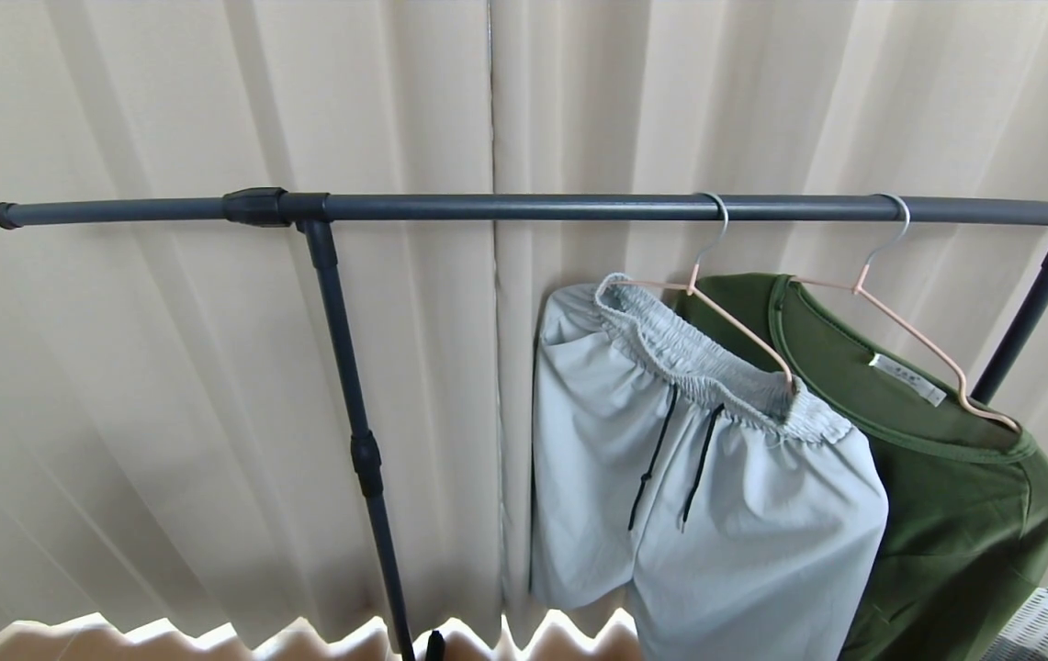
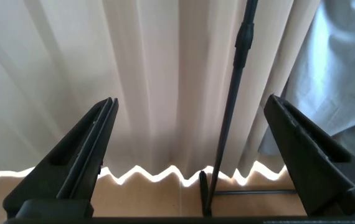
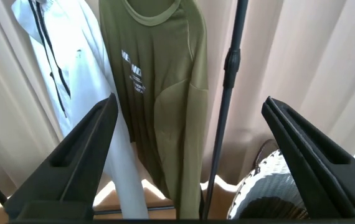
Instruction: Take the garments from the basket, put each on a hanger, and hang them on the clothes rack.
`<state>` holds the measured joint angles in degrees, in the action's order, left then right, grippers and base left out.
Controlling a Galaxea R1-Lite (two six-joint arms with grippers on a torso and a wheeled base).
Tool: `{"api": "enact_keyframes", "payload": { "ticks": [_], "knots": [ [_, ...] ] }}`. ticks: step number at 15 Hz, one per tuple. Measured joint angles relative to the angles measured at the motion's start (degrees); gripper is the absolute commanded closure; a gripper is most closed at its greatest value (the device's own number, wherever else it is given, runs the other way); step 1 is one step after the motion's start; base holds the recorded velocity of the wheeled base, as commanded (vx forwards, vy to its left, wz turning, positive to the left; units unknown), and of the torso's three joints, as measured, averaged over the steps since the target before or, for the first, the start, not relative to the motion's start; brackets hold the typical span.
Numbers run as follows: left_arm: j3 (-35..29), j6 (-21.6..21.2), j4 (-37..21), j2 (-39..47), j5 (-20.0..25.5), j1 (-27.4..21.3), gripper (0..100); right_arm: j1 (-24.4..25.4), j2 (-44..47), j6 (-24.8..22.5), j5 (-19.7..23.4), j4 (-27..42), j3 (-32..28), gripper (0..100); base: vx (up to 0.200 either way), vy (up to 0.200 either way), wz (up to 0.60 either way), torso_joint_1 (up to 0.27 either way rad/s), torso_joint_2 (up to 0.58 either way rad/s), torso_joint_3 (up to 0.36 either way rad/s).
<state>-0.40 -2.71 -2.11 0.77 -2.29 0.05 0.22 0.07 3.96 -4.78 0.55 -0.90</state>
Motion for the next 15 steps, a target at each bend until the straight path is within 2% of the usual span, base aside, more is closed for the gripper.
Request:
{"api": "enact_keyframes", "payload": {
  "ticks": [2, 6, 8, 9, 10, 12, 15],
  "knots": [
    [0.0, 0.0, 0.1, -0.5, -0.2, 0.2, 0, 0.0, 0.0, 1.1, 0.1, 0.0, 0.0, 0, 0.0, 0.0, 0.0, 0.0, 0.0, 0.0],
    [0.0, 1.2, 0.1, -0.7, -0.5, 0.2, 0, 0.0, 0.0, -0.2, 0.6, -0.5, 0.3, 0, 0.0, 0.0, 0.0, 0.0, 0.0, 0.0],
    [0.0, 1.7, 0.2, -0.7, -0.4, 0.3, 0, 0.0, 0.0, -7.2, 4.6, -2.7, 0.7, 0, 0.0, 0.0, 0.0, 0.0, 0.0, 0.0],
    [0.0, 1.6, 0.2, -0.7, -0.1, 0.3, 0, 0.0, 0.0, -9.4, 8.5, -4.0, 0.8, 0, 0.0, 0.0, 0.0, 0.0, 0.0, 0.0],
    [0.0, 1.9, 0.2, -0.7, -0.2, 0.3, 0, 0.0, 0.0, -9.7, 10.2, -4.7, 0.8, 0, 0.0, 0.0, 0.0, 0.0, 0.0, 0.0],
    [0.0, 1.9, 0.3, -0.7, -0.1, 0.3, 0, 0.0, 0.0, -7.2, 10.2, -4.9, 0.9, 0, 0.0, 0.0, 0.0, 0.0, 0.0, 0.0],
    [0.0, 1.9, 0.3, -0.7, -0.1, 0.3, 0, 0.0, 0.0, -6.8, 9.6, -4.9, 0.9, 0, 0.0, 0.0, 0.0, 0.0, 0.0, 0.0]
  ]
}}
